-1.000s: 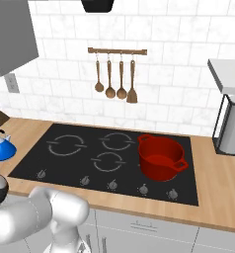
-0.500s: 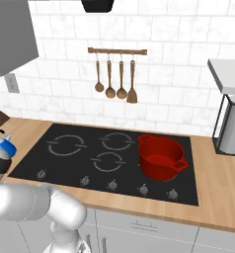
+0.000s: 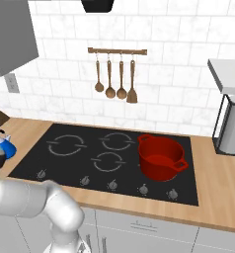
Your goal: Pick the kettle from the counter and place it on a stove burner. Then turn the burner on.
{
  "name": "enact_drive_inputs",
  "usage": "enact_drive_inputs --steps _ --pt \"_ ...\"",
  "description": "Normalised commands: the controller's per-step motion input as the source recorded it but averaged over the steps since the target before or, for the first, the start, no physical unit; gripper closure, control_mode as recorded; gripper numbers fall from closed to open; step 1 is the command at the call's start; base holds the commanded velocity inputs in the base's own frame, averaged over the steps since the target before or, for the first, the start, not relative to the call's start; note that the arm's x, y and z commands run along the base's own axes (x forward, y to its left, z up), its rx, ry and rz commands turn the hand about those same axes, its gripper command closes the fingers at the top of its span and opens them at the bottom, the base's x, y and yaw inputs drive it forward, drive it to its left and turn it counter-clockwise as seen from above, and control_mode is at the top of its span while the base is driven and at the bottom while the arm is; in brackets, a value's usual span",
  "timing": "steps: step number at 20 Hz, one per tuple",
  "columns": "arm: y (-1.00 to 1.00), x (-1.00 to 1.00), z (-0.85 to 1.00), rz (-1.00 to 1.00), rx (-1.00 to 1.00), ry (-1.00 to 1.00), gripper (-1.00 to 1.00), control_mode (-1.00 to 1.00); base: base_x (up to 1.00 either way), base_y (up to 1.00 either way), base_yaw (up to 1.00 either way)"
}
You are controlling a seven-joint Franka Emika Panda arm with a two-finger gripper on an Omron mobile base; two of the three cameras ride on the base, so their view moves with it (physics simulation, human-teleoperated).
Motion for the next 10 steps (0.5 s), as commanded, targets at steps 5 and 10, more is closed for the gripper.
enact_drive_inputs --steps 5,10 --pt "0.28 0.24 -0.3 0.0 -0.03 0.0 -1.0 -1.0 0.0 0.0 0.0" --pt "0.12 0.31 -0.25 0.0 -0.08 0.0 -1.0 -1.0 0.0 0.0 0.0"
